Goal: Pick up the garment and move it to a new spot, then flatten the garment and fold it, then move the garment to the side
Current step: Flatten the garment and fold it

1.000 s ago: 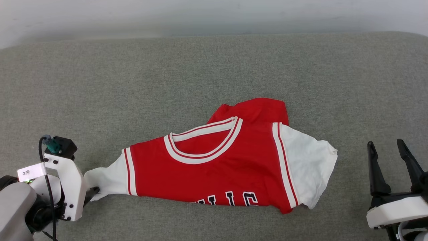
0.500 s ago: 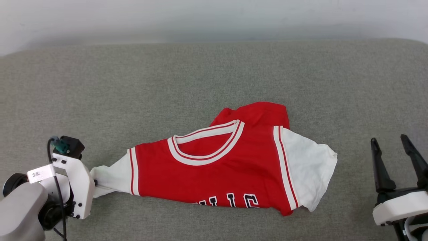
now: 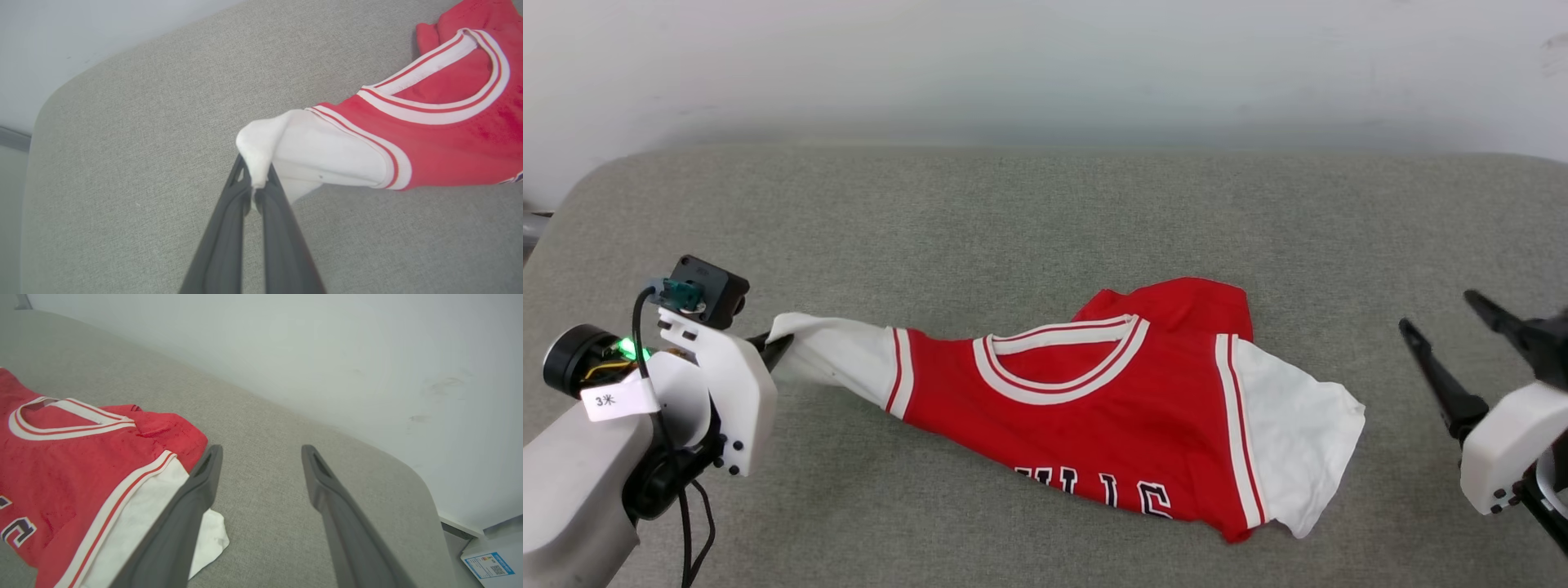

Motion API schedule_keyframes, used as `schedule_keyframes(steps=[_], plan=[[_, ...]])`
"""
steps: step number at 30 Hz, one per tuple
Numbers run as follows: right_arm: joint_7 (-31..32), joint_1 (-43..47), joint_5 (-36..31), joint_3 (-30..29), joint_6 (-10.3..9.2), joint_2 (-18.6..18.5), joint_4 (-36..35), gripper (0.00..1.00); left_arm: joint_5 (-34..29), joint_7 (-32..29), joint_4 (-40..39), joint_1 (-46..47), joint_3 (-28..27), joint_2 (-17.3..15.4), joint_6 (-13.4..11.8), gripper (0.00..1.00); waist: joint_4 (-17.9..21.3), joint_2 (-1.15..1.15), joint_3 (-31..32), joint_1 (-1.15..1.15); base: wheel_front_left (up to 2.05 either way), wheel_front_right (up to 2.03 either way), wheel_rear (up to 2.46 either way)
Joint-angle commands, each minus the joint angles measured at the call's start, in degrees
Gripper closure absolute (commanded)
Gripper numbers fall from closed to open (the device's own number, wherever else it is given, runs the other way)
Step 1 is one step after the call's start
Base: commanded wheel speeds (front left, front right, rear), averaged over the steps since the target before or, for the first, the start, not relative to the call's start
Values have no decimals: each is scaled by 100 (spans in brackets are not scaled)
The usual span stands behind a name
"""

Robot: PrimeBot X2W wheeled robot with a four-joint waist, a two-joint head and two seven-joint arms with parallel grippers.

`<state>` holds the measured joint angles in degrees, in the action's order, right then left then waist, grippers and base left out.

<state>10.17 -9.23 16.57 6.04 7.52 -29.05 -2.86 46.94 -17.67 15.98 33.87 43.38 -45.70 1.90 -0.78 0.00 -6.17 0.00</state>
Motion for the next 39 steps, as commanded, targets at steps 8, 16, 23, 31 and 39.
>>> schedule_keyframes(steps=[8,16,23,31,39], plan=[[2282,-915,1468,1615,-7,-1286,96,0,-171,15,-743,-23,-18,-85,-313,100,-139,0,-127,0,0,0,0],[3444,-1808,2204,2515,-7,-1464,877,0,-311,68,-1006,163,-3,23,-452,100,-333,0,-501,0,0,0,0],[3399,-2319,2262,3160,-6,-1291,1745,0,-408,107,-1036,345,19,119,-469,100,-478,0,-878,0,0,0,0],[3185,-2377,2563,4106,-4,-1212,2421,0,-435,185,-891,438,58,212,-404,100,-518,0,-1044,0,0,0,0],[2321,-2878,2860,4403,-5,-1255,2606,100,-398,297,-712,387,77,228,-360,100,-434,0,-884,0,0,0,0]])
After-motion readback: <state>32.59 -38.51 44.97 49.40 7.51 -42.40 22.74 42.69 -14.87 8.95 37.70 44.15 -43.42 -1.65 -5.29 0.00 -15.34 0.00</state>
